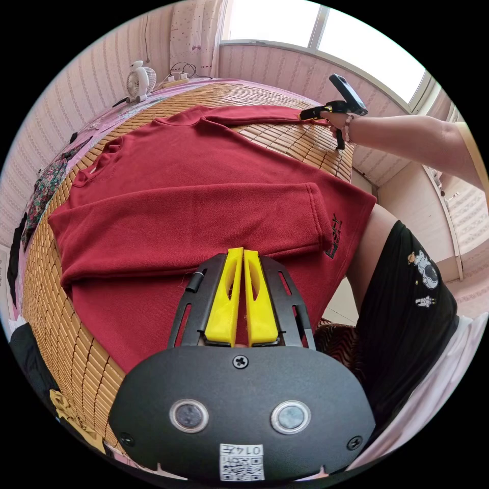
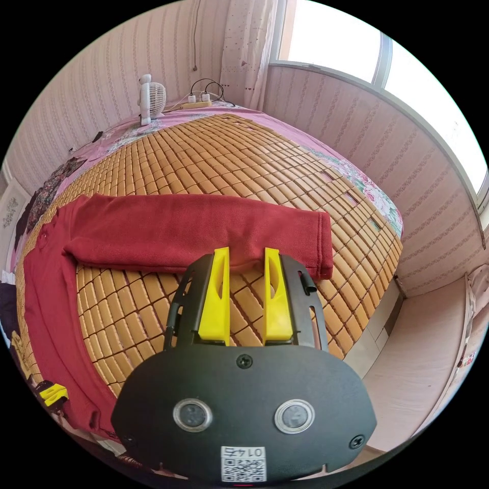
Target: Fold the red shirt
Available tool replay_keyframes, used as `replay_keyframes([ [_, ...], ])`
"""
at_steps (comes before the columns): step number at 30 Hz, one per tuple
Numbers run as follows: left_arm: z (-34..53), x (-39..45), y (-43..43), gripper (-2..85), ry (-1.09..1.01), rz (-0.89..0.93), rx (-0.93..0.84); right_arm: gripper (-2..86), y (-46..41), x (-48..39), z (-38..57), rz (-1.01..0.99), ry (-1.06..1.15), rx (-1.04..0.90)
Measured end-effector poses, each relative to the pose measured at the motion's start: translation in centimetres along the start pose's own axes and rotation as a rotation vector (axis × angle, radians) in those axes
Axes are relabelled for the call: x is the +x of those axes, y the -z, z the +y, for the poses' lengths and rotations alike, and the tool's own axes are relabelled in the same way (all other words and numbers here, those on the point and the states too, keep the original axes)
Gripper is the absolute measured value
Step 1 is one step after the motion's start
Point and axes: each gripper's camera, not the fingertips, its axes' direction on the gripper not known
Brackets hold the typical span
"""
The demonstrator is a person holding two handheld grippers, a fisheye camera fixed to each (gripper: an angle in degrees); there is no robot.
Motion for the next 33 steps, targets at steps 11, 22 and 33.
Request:
replay_keyframes([
  [11, 0.7, 0.2, -0.1, -0.7, -0.031, -0.049, 0.008, 4.3, -0.6, -3.1, 0.3, 0.120, 0.140, 0.024],
  [22, 1.4, -4.1, -0.2, -0.7, 0.107, 0.081, -0.001, 3.3, 7.6, -2.7, -2.2, -0.225, 0.194, 0.234],
  [33, 9.7, -13.7, 6.5, -0.7, 0.524, 0.376, 0.334, 6.0, 22.0, -18.8, 5.5, -0.820, 0.917, 0.458],
])
